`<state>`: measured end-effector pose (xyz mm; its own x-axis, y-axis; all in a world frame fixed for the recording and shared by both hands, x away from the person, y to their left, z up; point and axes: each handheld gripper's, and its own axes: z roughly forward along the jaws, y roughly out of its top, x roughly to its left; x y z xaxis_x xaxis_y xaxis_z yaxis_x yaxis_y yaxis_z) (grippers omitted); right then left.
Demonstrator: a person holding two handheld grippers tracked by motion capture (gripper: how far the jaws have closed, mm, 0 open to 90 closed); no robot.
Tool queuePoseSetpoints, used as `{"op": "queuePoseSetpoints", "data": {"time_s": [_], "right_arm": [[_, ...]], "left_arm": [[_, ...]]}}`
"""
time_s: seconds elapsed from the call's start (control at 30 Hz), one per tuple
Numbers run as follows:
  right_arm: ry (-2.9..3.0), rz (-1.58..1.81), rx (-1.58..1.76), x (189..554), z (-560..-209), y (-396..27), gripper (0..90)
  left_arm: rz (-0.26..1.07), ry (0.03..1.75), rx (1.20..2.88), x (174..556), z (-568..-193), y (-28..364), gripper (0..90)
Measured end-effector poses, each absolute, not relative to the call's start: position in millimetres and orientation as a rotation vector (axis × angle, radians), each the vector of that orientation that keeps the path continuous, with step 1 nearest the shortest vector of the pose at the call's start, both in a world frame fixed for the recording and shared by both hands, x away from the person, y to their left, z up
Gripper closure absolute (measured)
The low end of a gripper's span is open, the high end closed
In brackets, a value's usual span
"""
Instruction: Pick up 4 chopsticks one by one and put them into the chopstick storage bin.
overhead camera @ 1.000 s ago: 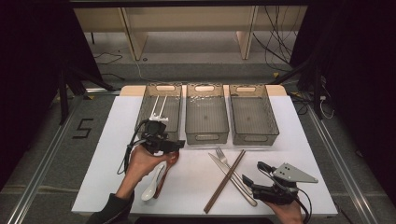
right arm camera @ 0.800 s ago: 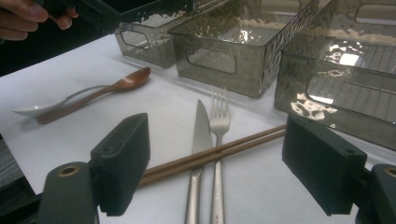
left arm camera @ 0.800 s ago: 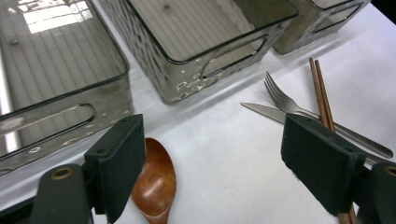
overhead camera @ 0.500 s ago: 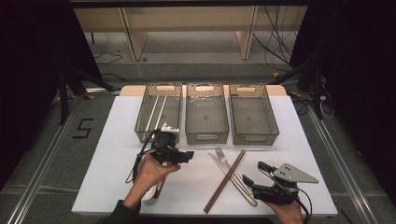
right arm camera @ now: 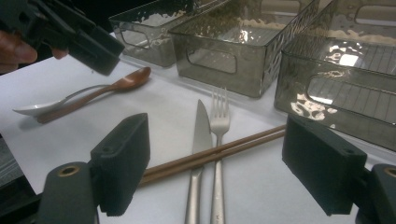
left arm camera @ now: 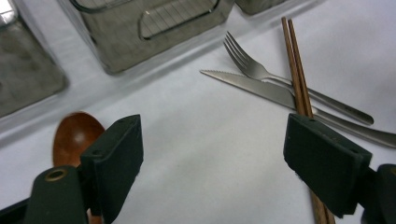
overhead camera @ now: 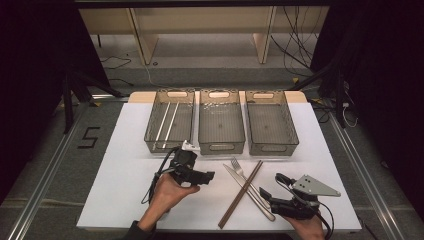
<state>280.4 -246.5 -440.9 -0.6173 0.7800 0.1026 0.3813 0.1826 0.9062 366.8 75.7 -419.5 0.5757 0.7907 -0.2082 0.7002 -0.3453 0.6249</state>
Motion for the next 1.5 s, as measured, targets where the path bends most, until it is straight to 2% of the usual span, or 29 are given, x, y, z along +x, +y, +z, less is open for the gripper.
{"op": "queuePoseSetpoints", "data": {"time_s": [1.5], "right_arm": [[2.085, 1.414, 1.095, 280, -441, -246, 24.2]], "left_arm": [[0.102, 1.072, 2.314, 338, -457, 11, 20.9]]}}
